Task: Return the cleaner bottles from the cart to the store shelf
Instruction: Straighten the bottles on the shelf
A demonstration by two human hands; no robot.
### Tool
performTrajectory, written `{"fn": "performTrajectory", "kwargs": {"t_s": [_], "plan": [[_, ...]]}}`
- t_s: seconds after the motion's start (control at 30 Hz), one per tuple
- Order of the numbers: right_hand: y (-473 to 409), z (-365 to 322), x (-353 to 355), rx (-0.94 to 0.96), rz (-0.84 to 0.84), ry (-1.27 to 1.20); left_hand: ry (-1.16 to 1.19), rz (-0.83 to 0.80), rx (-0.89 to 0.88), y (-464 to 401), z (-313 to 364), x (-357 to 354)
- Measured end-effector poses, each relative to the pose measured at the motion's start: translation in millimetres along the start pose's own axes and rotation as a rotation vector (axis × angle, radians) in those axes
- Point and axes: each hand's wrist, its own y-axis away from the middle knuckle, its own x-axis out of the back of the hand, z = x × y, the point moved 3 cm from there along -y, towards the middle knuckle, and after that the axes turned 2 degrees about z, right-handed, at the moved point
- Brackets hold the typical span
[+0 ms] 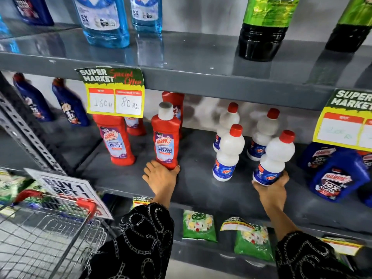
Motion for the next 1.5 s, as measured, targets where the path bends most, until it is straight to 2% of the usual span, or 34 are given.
{"fn": "performTrajectory", "kwargs": {"t_s": [0.43, 0.63, 0.7, 0.77, 0.83, 0.9, 0.97, 1.0, 1.1, 1.2, 1.27, 1.3, 1.37, 1.5], "plan": [[0, -4, 2, 0.023, -0.028, 0.004, -0.027, -0.036, 0.067, 11, 0, 0], [4, 8, 17, -0.028, -0.064, -0.109, 0.051, -0.067, 0.176, 55, 16, -1], [6, 22, 33, -0.093, 0.035, -0.147, 0.033, -0.106, 0.077, 87, 35, -8], [7, 35, 55, -0.191, 0.200, -0.247, 0.031, -0.202, -0.135, 127, 63, -21], [3, 44, 79, -0.238, 0.345, -0.352, 0.099, -0.356, -0.361, 170, 97, -36], [-9, 53, 100, -0.227, 0.409, -0.358, 0.190, -0.601, -0.468, 210, 134, -55], [-22, 58, 116, -0.207, 0.340, -0.315, 0.301, -0.848, -0.475, 247, 169, -72], [-28, 60, 121, -0.208, 0.278, -0.288, 0.353, -0.920, -0.476, 262, 184, -80], [-39, 62, 128, -0.161, 0.121, -0.232, 0.463, -1.031, -0.455, 288, 222, -101], [-49, 61, 134, -0.138, 0.063, -0.288, 0.544, -1.035, -0.452, 301, 255, -114], [-61, 64, 139, -0.185, 0.019, -0.274, 0.527, -0.970, -0.486, 309, 267, -118], [-67, 66, 142, -0.207, -0.006, -0.259, 0.542, -0.944, -0.444, 314, 271, -120], [-78, 70, 146, -0.204, -0.047, -0.235, 0.671, -0.990, -0.362, 325, 274, -113], [-88, 73, 150, -0.162, -0.097, -0.182, 0.793, -0.973, -0.326, 334, 270, -123]]}}
